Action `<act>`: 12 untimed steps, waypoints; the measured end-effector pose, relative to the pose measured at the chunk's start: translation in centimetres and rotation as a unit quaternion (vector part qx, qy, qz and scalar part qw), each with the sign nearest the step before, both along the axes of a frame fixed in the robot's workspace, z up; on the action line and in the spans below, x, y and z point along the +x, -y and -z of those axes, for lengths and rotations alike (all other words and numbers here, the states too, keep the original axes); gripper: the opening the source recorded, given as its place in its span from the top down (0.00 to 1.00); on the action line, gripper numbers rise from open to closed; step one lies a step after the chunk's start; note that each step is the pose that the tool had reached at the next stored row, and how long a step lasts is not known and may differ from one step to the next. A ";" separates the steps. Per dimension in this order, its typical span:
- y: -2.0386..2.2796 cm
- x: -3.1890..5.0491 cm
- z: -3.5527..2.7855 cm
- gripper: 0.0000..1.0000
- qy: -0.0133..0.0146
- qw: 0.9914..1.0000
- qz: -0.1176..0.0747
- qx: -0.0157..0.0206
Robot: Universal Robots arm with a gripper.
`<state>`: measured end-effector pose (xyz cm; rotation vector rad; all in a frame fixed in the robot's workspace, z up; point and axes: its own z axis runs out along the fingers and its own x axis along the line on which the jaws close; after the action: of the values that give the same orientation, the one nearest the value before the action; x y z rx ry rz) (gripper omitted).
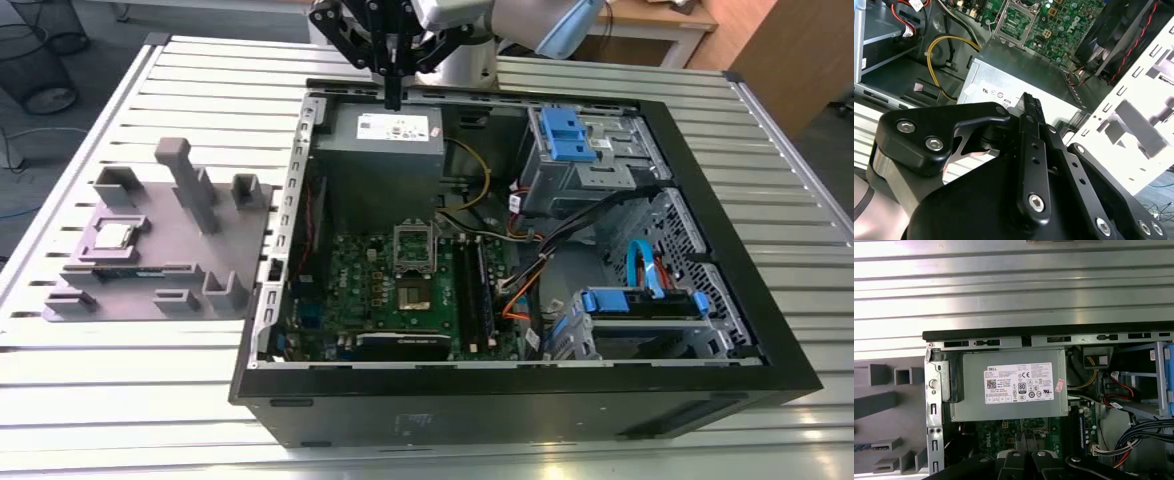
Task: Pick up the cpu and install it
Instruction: 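Reach for the cpu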
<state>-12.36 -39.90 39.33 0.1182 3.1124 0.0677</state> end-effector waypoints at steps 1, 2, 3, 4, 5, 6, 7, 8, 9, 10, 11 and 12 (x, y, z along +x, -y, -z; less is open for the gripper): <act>0.00 -0.10 0.00 0.89 0.000 1.000 0.000 0.000; 0.00 -0.22 0.00 0.89 0.000 1.000 0.000 0.000; 0.00 -0.34 0.00 0.89 0.000 1.000 0.000 0.000; 0.00 -0.50 0.00 0.89 0.000 1.000 0.000 0.000; 0.00 -0.61 0.00 0.89 0.000 1.000 0.000 0.000; 0.00 -0.69 0.01 0.89 0.000 1.000 0.000 0.000; -0.01 -0.75 0.01 0.89 0.000 1.000 0.000 0.000; 0.00 -0.82 0.01 0.89 0.000 1.000 0.000 0.000; 0.00 -0.91 0.00 0.89 0.000 1.000 0.000 0.000; 0.00 -1.00 0.00 0.89 0.000 1.000 0.000 0.000; 0.00 -1.08 0.01 0.89 0.000 1.000 0.000 0.000; 0.00 -1.16 0.00 0.89 0.000 1.000 0.000 0.000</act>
<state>-13.52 -39.89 39.32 0.1180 3.1115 0.0677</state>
